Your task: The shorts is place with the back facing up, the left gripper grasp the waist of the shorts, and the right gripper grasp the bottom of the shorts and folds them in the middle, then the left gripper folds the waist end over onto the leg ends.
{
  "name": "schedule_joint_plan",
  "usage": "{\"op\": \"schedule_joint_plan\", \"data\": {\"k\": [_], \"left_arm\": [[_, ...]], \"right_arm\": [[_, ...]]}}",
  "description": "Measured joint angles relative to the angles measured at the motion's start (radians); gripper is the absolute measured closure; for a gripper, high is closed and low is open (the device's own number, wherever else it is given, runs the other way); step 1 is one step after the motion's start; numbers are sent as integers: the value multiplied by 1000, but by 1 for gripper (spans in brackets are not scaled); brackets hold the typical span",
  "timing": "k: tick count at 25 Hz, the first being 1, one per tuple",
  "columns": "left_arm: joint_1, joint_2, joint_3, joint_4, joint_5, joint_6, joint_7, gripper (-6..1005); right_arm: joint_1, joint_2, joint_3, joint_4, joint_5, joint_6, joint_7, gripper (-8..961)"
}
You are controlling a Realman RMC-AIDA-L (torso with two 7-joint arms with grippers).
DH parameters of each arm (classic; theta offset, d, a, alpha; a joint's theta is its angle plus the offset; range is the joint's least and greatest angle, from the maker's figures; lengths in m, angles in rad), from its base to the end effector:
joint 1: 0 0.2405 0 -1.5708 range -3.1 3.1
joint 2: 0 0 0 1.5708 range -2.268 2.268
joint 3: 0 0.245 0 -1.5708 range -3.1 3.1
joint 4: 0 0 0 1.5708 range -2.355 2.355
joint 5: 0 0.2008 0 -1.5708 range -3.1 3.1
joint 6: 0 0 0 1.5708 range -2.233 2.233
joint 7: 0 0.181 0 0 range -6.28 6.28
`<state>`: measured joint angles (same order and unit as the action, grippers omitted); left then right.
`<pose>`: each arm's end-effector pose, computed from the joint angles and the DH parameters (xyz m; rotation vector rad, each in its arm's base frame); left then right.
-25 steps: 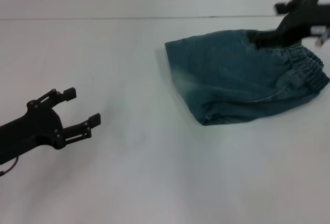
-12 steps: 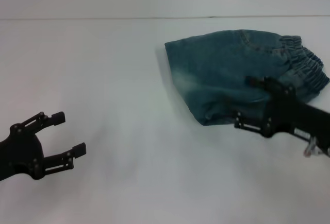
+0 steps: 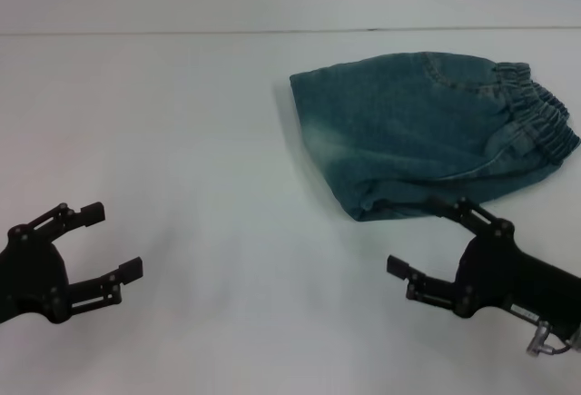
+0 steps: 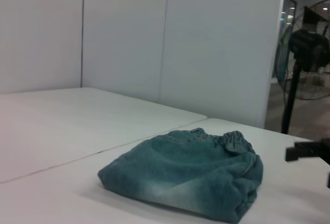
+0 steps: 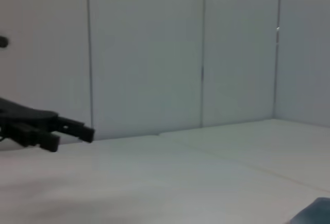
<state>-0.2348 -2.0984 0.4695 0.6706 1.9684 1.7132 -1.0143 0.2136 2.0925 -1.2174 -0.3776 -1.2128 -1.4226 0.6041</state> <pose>-0.3046 0.2497 0.0038 -2.4743 -0.5038 -0.7581 0.2740 0.2553 -0.0692 -2.4073 0.2994 0.8297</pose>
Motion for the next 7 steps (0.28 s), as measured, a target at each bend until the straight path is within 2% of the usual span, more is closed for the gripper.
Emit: {"op": "schedule_joint_plan", "data": {"k": [7], "left_arm": [[1, 2, -52, -16, -7, 18, 19, 66]], "right_arm": [[30, 0, -1, 3, -74, 9, 68, 6]]}}
